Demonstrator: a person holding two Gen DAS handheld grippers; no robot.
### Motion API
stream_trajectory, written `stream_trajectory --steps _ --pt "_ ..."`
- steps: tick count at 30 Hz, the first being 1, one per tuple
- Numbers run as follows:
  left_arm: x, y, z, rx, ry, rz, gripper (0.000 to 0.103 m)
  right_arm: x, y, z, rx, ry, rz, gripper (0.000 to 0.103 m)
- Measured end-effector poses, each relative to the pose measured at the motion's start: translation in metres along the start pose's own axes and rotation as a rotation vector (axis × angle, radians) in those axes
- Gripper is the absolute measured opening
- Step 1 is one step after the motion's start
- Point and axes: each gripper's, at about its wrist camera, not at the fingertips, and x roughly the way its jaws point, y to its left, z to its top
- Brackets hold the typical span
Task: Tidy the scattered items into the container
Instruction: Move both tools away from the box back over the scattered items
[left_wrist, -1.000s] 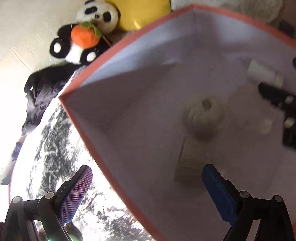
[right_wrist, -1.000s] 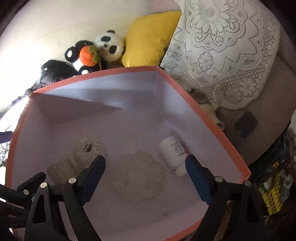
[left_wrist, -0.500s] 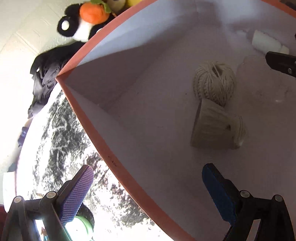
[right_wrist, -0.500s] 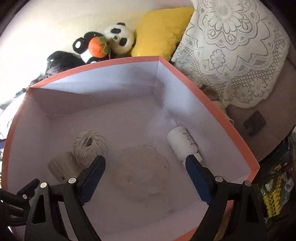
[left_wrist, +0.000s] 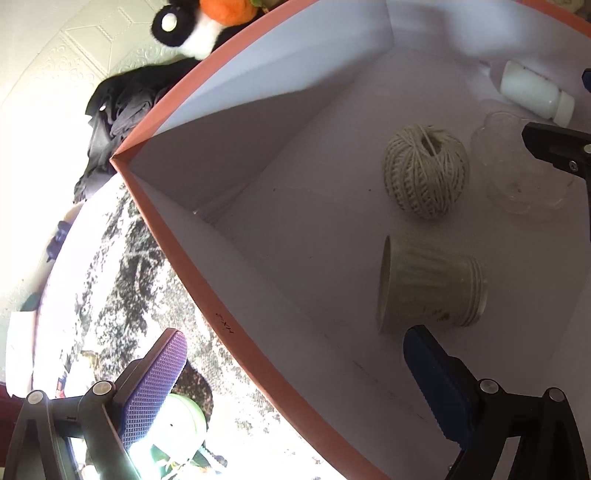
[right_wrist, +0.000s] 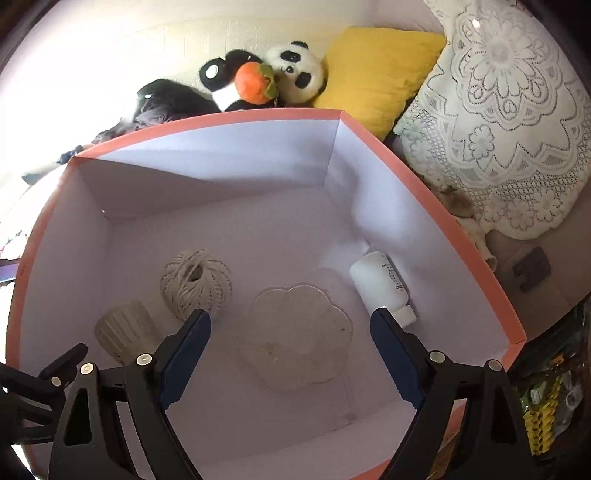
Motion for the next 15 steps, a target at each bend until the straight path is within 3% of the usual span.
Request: stream_trajectory --steps 3,9,15 --pt "-0.003 0.003 -0.002 -0.025 -0.014 -0.029 0.098 0.000 0.006 0.001 -0.011 0.002 -0.008 0.091" --pt "-0.048 0.025 -0.010 -0.106 -0.187 -0.111 0.098 -0.006 0.003 0.003 0.031 -0.013 -0.032 0.091" --pt "-0.105 0.092 -0.067 -0.341 -0.321 -0.160 0.098 -0.078 0.012 0.011 0.078 -0.228 -0.082 0.093"
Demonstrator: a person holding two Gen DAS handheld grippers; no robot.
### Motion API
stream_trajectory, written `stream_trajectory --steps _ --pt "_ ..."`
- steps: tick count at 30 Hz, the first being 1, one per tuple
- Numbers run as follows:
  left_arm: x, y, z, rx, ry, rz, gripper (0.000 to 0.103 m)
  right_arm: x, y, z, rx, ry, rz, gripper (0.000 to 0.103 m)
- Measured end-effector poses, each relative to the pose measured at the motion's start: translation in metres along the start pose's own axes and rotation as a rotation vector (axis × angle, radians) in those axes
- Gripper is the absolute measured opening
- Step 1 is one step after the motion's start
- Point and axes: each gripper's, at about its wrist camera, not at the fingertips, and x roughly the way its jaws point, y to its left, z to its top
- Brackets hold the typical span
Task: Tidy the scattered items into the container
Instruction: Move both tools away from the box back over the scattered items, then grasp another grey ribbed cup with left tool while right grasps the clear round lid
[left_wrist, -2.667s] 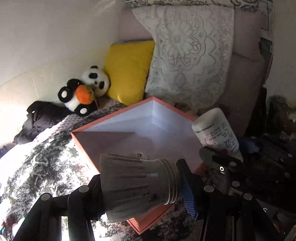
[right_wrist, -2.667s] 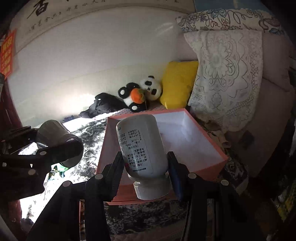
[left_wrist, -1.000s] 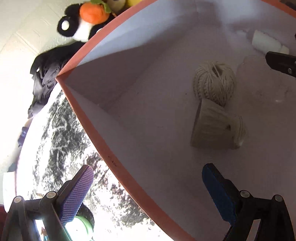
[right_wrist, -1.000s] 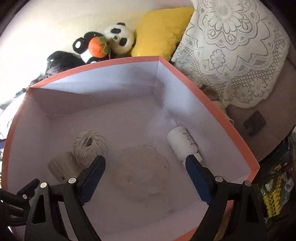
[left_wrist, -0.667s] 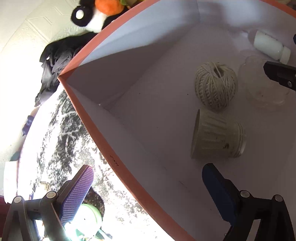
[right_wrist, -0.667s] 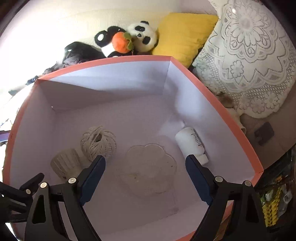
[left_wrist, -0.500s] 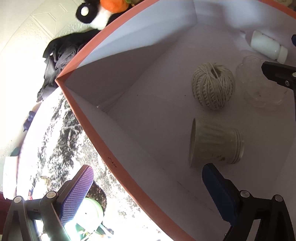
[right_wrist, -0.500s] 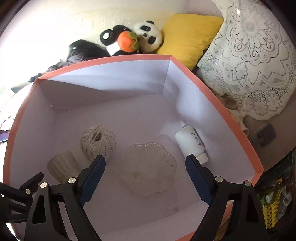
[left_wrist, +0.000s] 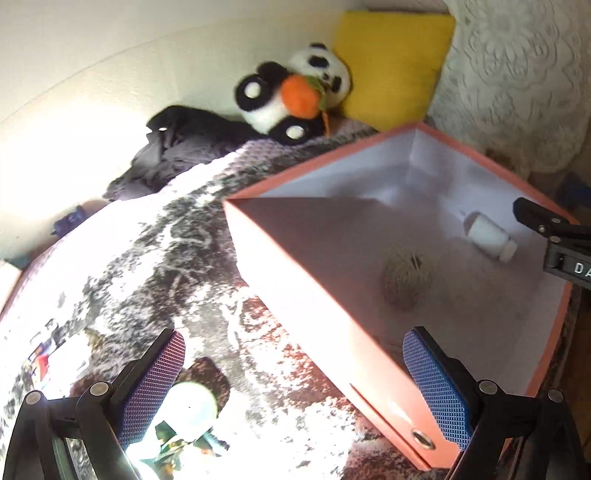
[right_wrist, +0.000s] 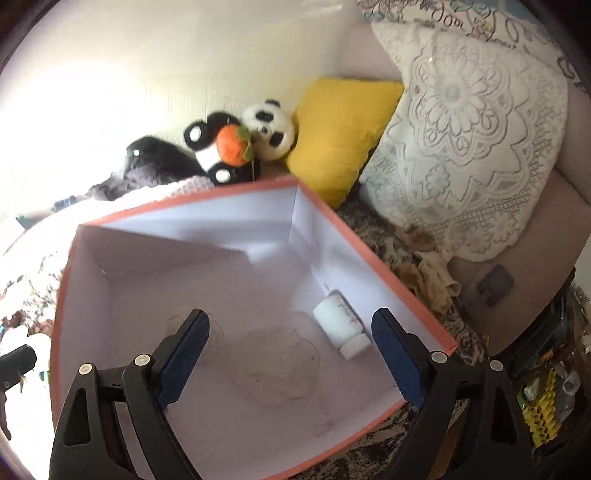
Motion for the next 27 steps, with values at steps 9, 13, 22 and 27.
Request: stream_trajectory --steps 9,13,22,27 --pt "-0.076 0.149 -0.099 -0.264 -0.065 0.209 0.102 -0.118 0.089 -0.018 -0.043 -0.256 0.228 0.102" --pt "-0.068 0.211 -0.147 -0.360 -0.003 0.314 0.102 -0.113 0.140 -0.043 -0.026 -0.156 0.446 0.102" --pt "-0.018 0.244 -0.216 -0.432 0.129 0.287 0.102 -0.076 0.263 -0.091 -0.122 0.067 0.605 0.102" --pt "-0.009 0.274 -0.216 -0.467 0.130 0.291 0.102 -0.059 0.322 -0.115 -0.212 0.147 0.631 0.102"
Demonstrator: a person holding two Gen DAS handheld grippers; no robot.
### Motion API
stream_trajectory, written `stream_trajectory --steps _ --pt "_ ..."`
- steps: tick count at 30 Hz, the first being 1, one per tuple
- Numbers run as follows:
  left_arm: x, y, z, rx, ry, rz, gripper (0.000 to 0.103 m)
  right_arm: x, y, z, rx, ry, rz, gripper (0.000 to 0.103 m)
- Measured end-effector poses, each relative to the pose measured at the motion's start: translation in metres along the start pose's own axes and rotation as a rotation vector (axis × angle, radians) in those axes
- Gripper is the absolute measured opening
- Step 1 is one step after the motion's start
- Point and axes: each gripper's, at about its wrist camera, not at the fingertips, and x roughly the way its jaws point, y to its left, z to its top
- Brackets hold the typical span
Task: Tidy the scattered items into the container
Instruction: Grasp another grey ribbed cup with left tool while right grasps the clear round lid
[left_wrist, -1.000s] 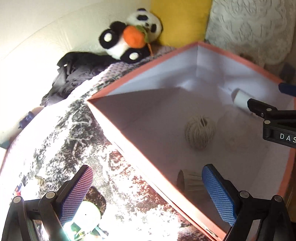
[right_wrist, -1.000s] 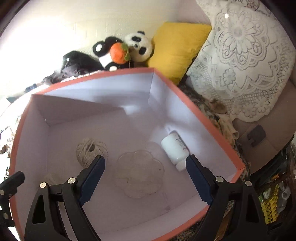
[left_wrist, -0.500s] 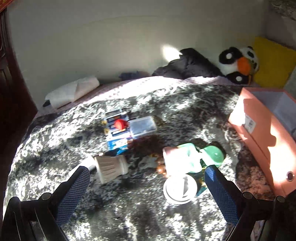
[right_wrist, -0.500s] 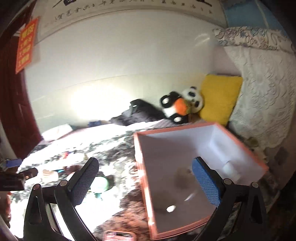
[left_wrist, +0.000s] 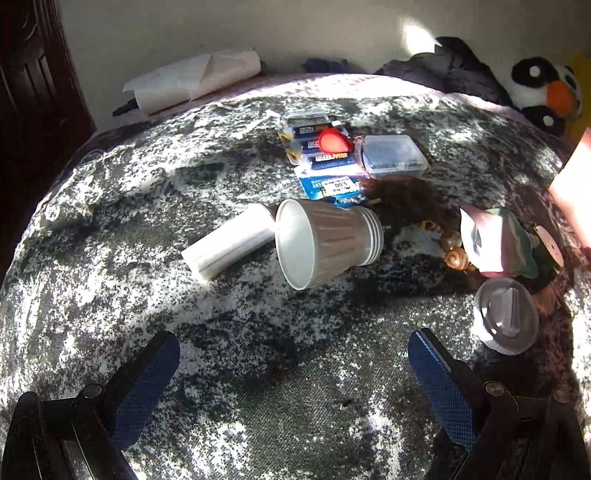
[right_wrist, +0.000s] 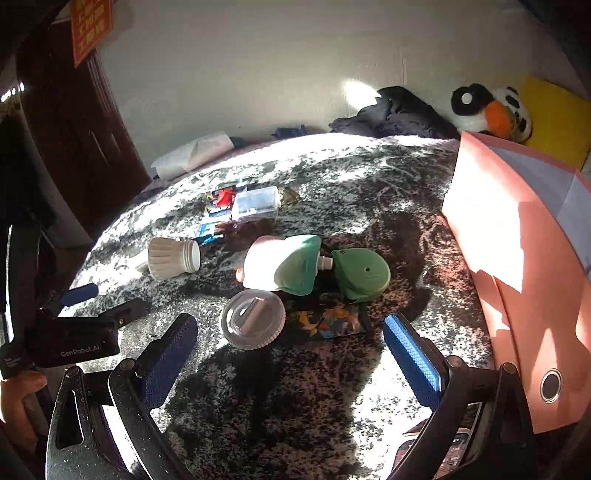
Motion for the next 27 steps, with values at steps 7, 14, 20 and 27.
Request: stream_trajectory --steps 7,14,20,27 --pt "0.031 0.015 0.020 -0.042 0.037 -0.089 0.102 0.048 0.031 -0.004 -0.090 0.073 -0.035 0.102" --pt "0.059 0.000 0.036 -0.033 0.065 -0.128 0.100 0.070 0.030 -0.005 -0.114 0.103 -0.065 0.102" --pt "0.077 -0.012 0.040 0.007 0.094 -0.093 0.078 0.091 0.041 -0.011 -0.145 0.140 -0.073 0.102" --pt "0.074 -0.020 0.042 0.048 0.065 -0.063 0.012 0.101 0.061 -0.014 -0.227 0.116 -0.119 0.075"
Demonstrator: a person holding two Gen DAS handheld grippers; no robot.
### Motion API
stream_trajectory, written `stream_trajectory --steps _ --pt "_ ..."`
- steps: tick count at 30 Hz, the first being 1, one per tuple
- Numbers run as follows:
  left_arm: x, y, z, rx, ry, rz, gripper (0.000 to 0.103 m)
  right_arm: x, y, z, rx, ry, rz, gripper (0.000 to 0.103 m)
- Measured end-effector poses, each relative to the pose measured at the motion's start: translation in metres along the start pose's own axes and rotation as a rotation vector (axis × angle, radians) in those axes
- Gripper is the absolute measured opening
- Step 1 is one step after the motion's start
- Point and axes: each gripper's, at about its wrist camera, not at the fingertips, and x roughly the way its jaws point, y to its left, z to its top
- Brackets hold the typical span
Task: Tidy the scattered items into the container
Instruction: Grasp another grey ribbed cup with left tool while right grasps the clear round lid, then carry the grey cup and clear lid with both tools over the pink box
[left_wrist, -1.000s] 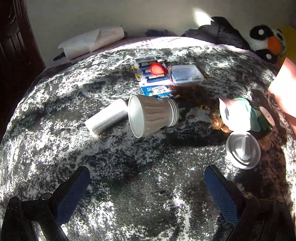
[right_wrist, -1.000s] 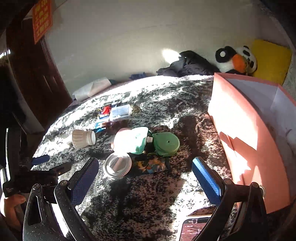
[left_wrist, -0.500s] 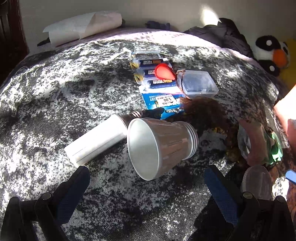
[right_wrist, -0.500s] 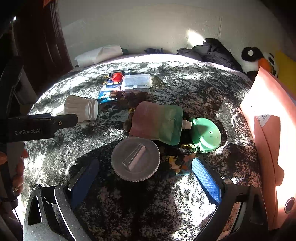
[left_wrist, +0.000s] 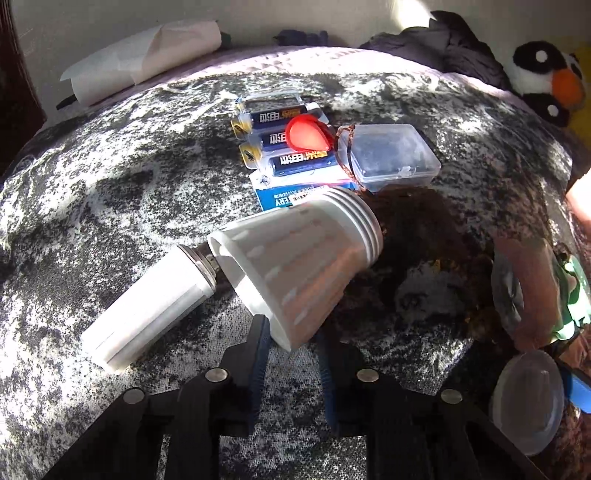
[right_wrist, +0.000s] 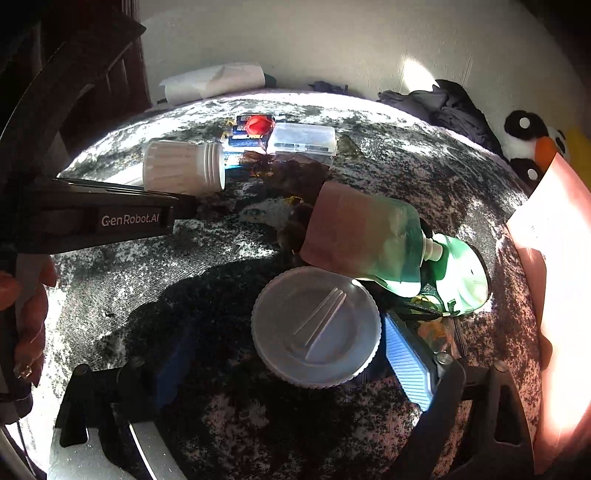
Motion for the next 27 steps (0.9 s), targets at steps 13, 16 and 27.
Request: stream_trajectory --steps 13,16,27 --pt "-0.019 0.003 0.001 -0.005 -0.066 -0.047 0.006 -0.006 -0.003 -0.003 0.024 0.029 0.092 0.065" --pt "-0.019 0.001 0.002 0.005 -0.084 -0.066 0.007 -0.005 -0.001 -0.004 0.015 0.033 0.091 0.066" --pt "0.011 -0.003 0.023 -0.008 -0.122 -0.026 0.048 -0.002 -0.002 -0.006 0.000 0.039 0.095 0.066"
